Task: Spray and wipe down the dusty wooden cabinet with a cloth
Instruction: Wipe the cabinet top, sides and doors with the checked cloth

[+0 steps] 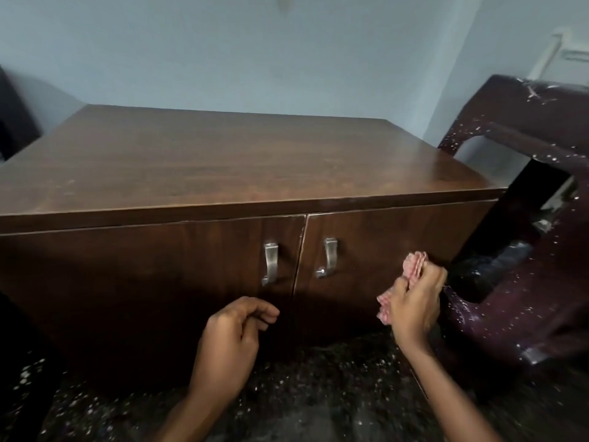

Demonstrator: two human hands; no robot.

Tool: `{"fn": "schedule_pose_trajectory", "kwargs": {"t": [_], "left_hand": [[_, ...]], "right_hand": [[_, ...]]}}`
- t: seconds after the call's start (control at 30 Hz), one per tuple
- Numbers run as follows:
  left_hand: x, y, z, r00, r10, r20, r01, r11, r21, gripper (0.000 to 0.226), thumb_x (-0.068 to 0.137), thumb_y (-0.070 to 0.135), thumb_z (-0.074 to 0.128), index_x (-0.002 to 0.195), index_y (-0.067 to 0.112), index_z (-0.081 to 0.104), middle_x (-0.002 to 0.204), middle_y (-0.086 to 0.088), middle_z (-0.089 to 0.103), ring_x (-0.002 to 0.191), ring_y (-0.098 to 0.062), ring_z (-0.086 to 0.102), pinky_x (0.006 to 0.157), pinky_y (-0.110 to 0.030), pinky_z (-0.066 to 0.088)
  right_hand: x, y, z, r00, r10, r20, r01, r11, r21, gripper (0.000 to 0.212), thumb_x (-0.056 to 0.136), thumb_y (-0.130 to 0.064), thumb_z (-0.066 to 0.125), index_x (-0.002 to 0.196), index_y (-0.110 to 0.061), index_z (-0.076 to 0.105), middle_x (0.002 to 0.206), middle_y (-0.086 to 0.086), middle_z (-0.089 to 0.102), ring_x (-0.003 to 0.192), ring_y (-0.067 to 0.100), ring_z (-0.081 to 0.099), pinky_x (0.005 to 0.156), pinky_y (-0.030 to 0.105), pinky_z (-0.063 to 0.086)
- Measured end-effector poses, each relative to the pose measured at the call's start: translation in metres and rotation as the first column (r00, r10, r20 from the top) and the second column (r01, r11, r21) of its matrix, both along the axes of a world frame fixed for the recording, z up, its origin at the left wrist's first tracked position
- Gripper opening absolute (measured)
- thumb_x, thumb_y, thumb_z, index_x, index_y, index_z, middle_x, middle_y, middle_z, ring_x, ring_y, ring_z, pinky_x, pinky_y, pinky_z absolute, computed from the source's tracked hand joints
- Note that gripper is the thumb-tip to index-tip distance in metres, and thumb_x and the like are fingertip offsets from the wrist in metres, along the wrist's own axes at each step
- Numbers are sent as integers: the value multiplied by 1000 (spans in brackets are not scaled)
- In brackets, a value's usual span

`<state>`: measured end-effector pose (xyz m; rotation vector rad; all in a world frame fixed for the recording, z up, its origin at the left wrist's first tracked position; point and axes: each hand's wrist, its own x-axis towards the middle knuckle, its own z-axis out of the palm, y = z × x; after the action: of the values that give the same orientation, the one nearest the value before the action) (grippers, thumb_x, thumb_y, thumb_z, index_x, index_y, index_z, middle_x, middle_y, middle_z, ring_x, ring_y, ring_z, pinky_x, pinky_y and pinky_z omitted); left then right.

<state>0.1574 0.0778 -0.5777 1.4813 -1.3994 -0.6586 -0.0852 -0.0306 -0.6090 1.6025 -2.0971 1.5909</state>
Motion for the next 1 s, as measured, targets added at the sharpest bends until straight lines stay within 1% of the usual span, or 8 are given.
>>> {"fn": "schedule_pose_trajectory", "kwargs": {"t": [0.2,0.33,0.43,0.57,0.63,0.73,0.9,1.0], "left_hand": [[-13,-3,10,999,-23,-25,22,999,-48,50,83,-13,44,80,32,66,88,18,66,80,-2,64,69,-8,47],[-9,3,44,1000,-18,13,21,979,-204,42,81,-1,44,87,35,65,88,17,66,84,-3,65,73,-14,50],[-1,4,79,999,-1,43,14,955,-297,40,76,3,41,90,34,62,86,16,66,82,-2,65,73,-16,50],[12,8,112,995,98,-2,-91,926,-367,36,75,3,42,82,32,63,79,12,67,73,-6,66,68,-20,52],[26,15,125,974,217,-67,-225,889,-398,35,74,4,41,78,30,63,73,11,66,68,-6,65,65,-16,49],[54,28,139,906,386,-172,-422,807,-413,33,73,4,39,73,27,62,68,11,66,64,-3,63,62,-10,45],[114,51,145,684,641,-348,-729,582,-360,36,76,-1,37,67,29,55,67,4,62,63,-10,59,71,-38,54],[134,66,144,606,696,-385,-795,515,-320,35,80,-7,37,74,23,56,73,4,60,67,-9,57,78,-47,53]], "right_hand": [[49,10,70,985,142,101,-89,910,-406,26,80,5,51,105,9,56,97,19,52,87,18,51,75,12,35],[77,10,126,995,92,43,-59,867,-494,24,80,9,53,103,6,62,97,17,56,91,18,53,82,11,38],[90,6,159,980,65,-189,-122,944,-305,19,80,3,59,97,-1,68,93,12,59,88,28,55,67,29,37],[122,2,189,917,241,-318,-226,971,84,18,92,-20,54,94,-9,68,96,9,59,90,29,56,63,31,35],[162,5,197,839,442,-317,-395,896,203,23,90,-22,48,88,-11,68,96,8,61,92,29,58,70,34,43],[240,23,204,634,705,-318,-623,709,330,27,89,-27,46,91,-12,68,100,9,62,98,30,59,75,33,44],[343,71,217,382,875,-298,-755,481,446,23,92,-24,53,103,-8,66,109,13,57,104,33,57,72,33,38],[372,83,222,202,967,-156,-835,253,488,14,90,-17,56,86,-8,66,93,10,61,95,32,59,67,33,36]]}}
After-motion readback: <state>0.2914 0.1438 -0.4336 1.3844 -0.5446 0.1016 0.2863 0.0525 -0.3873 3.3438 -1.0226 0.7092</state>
